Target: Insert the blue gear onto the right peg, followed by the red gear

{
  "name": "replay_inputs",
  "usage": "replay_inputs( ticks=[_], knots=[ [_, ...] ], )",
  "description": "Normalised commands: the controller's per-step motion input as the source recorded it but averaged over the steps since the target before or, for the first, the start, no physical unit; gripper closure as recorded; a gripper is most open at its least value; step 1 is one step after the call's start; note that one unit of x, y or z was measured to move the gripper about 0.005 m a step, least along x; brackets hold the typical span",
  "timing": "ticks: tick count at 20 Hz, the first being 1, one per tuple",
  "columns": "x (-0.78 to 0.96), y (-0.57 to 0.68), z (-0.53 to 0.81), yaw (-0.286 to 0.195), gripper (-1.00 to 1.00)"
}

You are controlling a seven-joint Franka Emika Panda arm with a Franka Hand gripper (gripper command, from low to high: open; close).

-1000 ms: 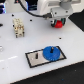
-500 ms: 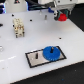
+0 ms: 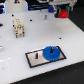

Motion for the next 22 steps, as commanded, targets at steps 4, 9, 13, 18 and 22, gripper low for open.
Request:
replay_inputs(
  ticks=[4, 9, 13, 18, 22],
  knots=[
    [0.72, -0.22, 0.48, 0.0, 1.0],
    [0.76, -0.21, 0.4, 0.0, 1.0],
    [0.8, -0.17, 0.36, 0.0, 1.0],
    [0.81, -0.17, 0.33, 0.0, 1.0],
    [0.81, -0.19, 0.26, 0.0, 1.0]
  ],
)
